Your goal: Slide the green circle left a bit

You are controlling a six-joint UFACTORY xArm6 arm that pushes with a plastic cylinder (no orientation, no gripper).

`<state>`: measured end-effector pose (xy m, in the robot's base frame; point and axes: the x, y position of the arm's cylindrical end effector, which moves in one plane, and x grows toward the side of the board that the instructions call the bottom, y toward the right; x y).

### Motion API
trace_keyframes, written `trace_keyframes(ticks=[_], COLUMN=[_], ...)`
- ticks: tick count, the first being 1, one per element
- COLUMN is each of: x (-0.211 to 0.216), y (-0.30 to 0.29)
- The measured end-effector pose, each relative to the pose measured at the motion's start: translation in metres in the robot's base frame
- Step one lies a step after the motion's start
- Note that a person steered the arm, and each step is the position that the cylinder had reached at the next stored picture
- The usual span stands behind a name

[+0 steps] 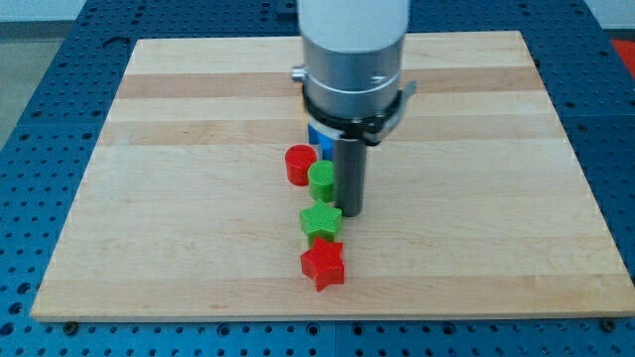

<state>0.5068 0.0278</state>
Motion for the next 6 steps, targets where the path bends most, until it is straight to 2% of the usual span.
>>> trace_keyframes(ticks=[1, 2, 6], x=[-0.009, -0.033, -0.029], y=[0.034, 0.039, -0.018])
